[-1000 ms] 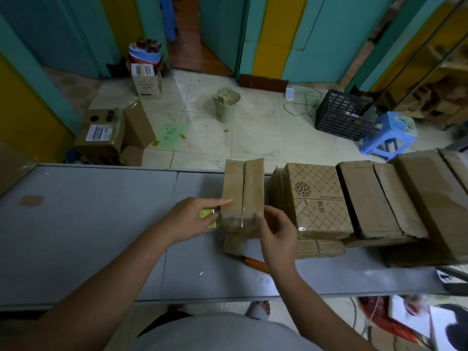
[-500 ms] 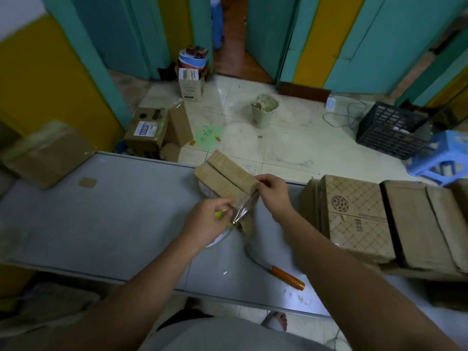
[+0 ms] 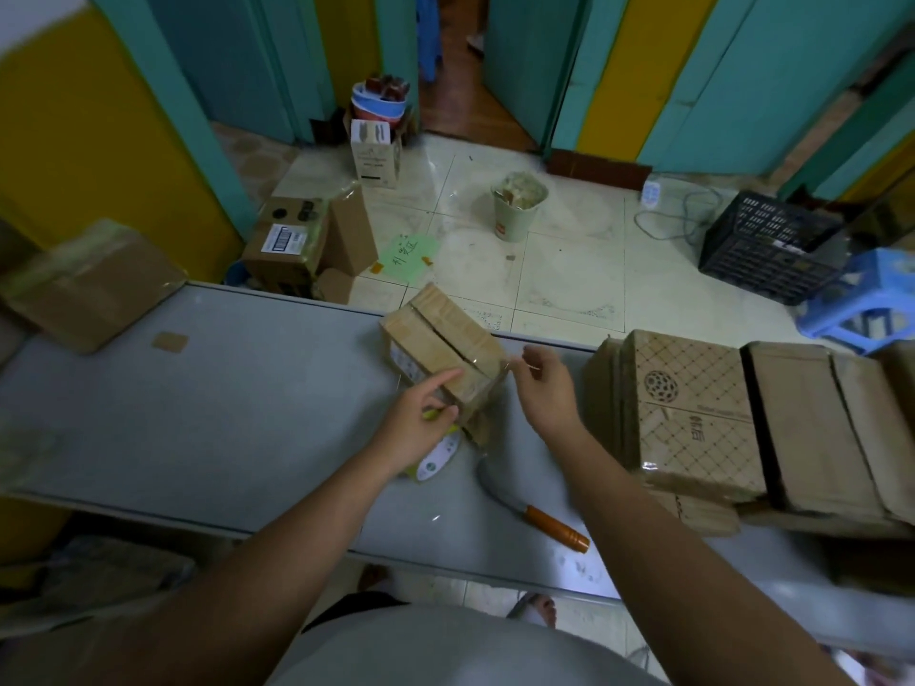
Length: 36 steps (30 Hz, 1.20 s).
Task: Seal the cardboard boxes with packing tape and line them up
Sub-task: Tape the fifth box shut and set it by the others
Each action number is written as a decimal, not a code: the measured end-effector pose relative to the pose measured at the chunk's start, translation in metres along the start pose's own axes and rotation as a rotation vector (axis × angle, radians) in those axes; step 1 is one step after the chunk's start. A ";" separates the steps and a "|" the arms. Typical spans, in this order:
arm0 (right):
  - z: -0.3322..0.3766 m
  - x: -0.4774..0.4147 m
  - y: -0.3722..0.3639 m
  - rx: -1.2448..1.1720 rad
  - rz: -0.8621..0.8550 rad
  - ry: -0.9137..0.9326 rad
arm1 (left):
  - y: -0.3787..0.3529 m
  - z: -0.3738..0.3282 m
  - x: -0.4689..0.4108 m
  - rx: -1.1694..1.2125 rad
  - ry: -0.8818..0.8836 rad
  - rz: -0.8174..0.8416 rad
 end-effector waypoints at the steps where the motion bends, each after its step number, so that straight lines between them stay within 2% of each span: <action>1: -0.005 0.016 0.005 0.109 0.017 0.036 | -0.001 0.000 0.000 0.001 0.007 0.011; 3: -0.028 0.051 0.005 0.383 0.140 0.091 | -0.002 0.000 0.000 -0.007 0.011 0.026; 6: -0.086 0.102 -0.007 0.753 0.426 -0.011 | 0.000 0.001 0.000 0.003 0.010 0.051; 8: -0.113 0.122 -0.009 0.871 0.507 -0.065 | 0.002 0.003 -0.001 -0.004 0.026 0.083; 9: -0.117 0.126 -0.008 0.885 0.493 -0.068 | 0.003 0.003 -0.001 -0.011 0.037 0.102; 11: -0.115 0.126 -0.002 0.848 0.428 -0.065 | 0.005 0.003 -0.002 -0.019 0.056 0.132; 14: -0.099 0.130 0.003 0.668 0.393 -0.003 | 0.007 0.002 -0.003 -0.014 0.066 0.163; 18: -0.049 0.151 0.035 0.400 0.242 0.172 | 0.009 -0.002 -0.002 -0.025 0.054 0.146; 21: -0.009 0.160 0.049 0.296 0.221 0.232 | 0.008 -0.004 -0.002 -0.031 0.064 0.146; 29: 0.045 0.123 0.006 0.450 0.272 0.380 | 0.011 -0.012 0.004 -0.076 0.081 0.169; 36: 0.051 0.108 -0.009 0.571 0.361 0.374 | 0.012 -0.020 0.009 -0.107 0.094 0.175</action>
Point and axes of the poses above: each hand's wrist, its own x-axis away from the middle knuckle, its own y-axis out of the back of the hand, z = x × y, the point moved 9 cm from there along -x, towards the middle knuckle, and after that the axes turned 4 degrees about y, right-handed, at the moved point
